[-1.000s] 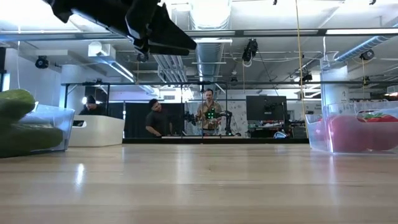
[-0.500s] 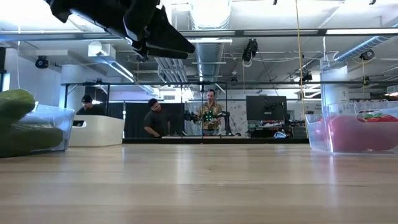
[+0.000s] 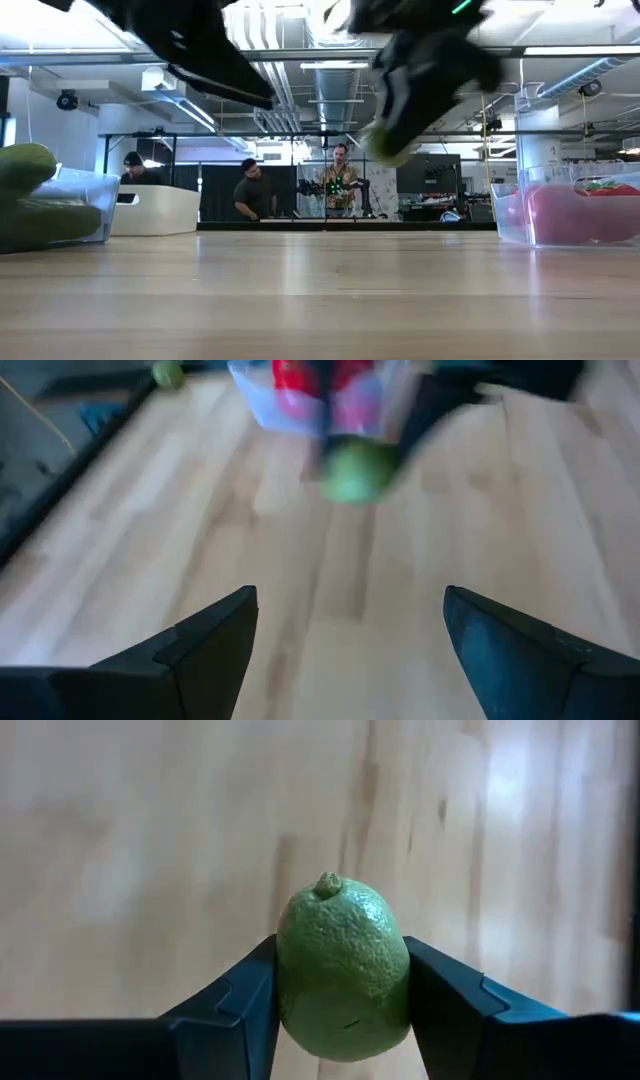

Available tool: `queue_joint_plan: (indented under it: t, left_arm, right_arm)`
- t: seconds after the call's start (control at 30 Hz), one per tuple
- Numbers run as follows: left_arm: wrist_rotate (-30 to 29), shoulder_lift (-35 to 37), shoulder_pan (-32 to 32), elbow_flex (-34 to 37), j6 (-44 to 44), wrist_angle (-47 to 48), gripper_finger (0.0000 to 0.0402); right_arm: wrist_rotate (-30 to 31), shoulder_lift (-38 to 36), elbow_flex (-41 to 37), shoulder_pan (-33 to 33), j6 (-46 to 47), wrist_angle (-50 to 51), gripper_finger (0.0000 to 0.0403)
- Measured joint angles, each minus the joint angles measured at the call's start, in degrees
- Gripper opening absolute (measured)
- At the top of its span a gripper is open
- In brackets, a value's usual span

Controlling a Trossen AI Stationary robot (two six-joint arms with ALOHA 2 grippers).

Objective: Sort produce into baskets
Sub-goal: Put the lime into the white bin

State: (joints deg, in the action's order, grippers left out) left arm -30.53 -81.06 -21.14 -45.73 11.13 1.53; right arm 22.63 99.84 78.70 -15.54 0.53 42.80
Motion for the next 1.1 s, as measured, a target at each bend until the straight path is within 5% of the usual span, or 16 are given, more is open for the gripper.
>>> queue_joint_plan:
  t: [0.27, 0.73, 0.97, 1.1]
  left_arm:
    - [1.4, 2.2, -6.6, 1.2, 15.4, 9.6, 0.0302]
    - [1.0, 1.2, -7.2, 1.4, 19.6, 8.4, 0.0302]
    - [-9.4, -1.8, -6.8, 1.5, 19.6, 0.9, 0.0302]
    - [-8.4, -5.7, -5.7, 1.5, 17.4, -5.0, 0.0302]
  right_arm:
    - [-19.0, 3.2, -1.9, 14.3, -2.7, -11.0, 0.0182]
    - [-20.7, 8.8, -2.0, 15.5, -6.6, -12.3, 0.0189]
    - [-21.6, 7.5, -1.5, 15.1, -5.6, -11.8, 0.0242]
    - [-21.6, 6.7, -1.5, 15.0, -2.6, -10.2, 0.0271]
